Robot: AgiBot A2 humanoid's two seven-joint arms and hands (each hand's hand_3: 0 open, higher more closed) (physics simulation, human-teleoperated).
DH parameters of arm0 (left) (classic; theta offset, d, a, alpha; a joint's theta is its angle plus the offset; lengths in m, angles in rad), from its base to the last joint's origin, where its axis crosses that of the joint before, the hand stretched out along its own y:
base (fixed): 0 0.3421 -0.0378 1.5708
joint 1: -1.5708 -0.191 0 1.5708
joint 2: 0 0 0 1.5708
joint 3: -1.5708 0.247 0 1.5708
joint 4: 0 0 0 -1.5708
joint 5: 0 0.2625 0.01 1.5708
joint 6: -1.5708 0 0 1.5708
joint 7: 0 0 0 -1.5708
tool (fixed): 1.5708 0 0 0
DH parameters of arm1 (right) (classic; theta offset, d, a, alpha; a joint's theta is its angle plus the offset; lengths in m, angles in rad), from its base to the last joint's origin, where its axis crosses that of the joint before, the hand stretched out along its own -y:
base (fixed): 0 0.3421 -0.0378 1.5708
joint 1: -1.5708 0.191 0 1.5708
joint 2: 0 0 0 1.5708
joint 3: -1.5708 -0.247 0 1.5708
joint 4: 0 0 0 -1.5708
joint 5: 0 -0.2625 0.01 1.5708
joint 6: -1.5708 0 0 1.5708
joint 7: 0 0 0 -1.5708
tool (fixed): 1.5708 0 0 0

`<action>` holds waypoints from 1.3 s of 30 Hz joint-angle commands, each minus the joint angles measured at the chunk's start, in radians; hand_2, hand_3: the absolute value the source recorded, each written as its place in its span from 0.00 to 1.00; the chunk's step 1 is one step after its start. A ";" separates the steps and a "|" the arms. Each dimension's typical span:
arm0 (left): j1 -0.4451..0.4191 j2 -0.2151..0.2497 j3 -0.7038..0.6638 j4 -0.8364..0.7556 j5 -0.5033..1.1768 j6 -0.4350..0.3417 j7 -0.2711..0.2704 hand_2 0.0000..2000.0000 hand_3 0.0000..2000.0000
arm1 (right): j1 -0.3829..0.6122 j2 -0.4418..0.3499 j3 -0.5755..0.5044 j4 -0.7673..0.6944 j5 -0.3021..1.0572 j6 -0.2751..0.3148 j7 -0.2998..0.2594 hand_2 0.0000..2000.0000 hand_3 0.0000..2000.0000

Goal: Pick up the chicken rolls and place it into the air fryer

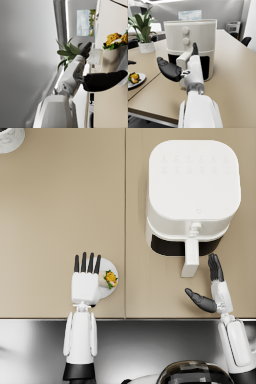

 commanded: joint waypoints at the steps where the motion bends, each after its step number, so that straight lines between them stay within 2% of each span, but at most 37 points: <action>1: 0.040 0.009 0.022 0.074 0.001 0.003 0.001 0.00 0.00 | 0.015 -0.009 -0.004 -0.005 0.000 0.000 0.000 0.00 0.00; 10: 0.062 0.015 0.078 0.170 0.003 0.068 0.009 0.00 0.00 | 0.020 -0.027 -0.015 -0.062 0.000 0.000 0.000 0.00 0.00; 11: 0.069 0.016 0.069 0.186 0.003 0.077 0.001 0.68 0.16 | 0.023 -0.030 -0.012 -0.069 0.000 0.000 0.000 0.00 0.00; 12: 0.077 0.018 0.058 0.196 0.003 0.065 -0.006 1.00 0.33 | 0.030 -0.035 -0.013 -0.091 0.000 0.000 0.000 0.00 0.00; 16: 0.133 0.033 0.029 0.164 0.002 0.092 0.007 1.00 0.98 | 0.064 -0.055 0.013 -0.199 0.000 0.000 0.000 0.00 0.00; 17: 0.147 0.034 0.024 0.140 0.002 0.093 0.020 1.00 1.00 | 0.072 -0.059 0.017 -0.228 0.000 0.000 0.000 0.00 0.00; 20: 0.188 0.041 0.005 0.035 0.002 0.272 0.056 1.00 1.00 | 0.083 -0.069 0.033 -0.286 0.000 0.000 0.000 0.00 0.00; 24: 0.217 0.046 -0.005 -0.091 0.002 0.419 0.071 1.00 1.00 | 0.100 -0.081 0.030 -0.356 0.000 0.000 0.000 0.00 0.00; 27: 0.226 0.049 -0.012 -0.156 0.001 0.460 0.074 1.00 1.00 | 0.110 -0.090 0.050 -0.393 0.000 0.000 0.000 0.00 0.00; 33: 0.225 0.054 -0.034 -0.193 0.001 0.480 0.075 1.00 1.00 | 0.152 -0.119 0.116 -0.443 0.000 0.000 0.000 0.00 0.00; 36: 0.213 0.055 -0.040 -0.201 0.001 0.482 0.075 1.00 1.00 | 0.163 -0.122 0.136 -0.410 0.002 -0.046 0.000 0.00 0.00; 37: 0.207 0.055 -0.040 -0.200 0.001 0.482 0.075 1.00 1.00 | 0.169 -0.123 0.138 -0.406 0.003 -0.060 -0.001 0.68 0.16; 38: 0.201 0.056 -0.040 -0.199 0.001 0.483 0.075 1.00 1.00 | 0.178 -0.124 0.136 -0.403 0.004 -0.091 0.000 1.00 0.33; 39: 0.195 0.056 -0.044 -0.196 0.001 0.483 0.075 1.00 1.00 | 0.183 -0.124 0.142 -0.392 0.004 -0.134 0.000 1.00 0.49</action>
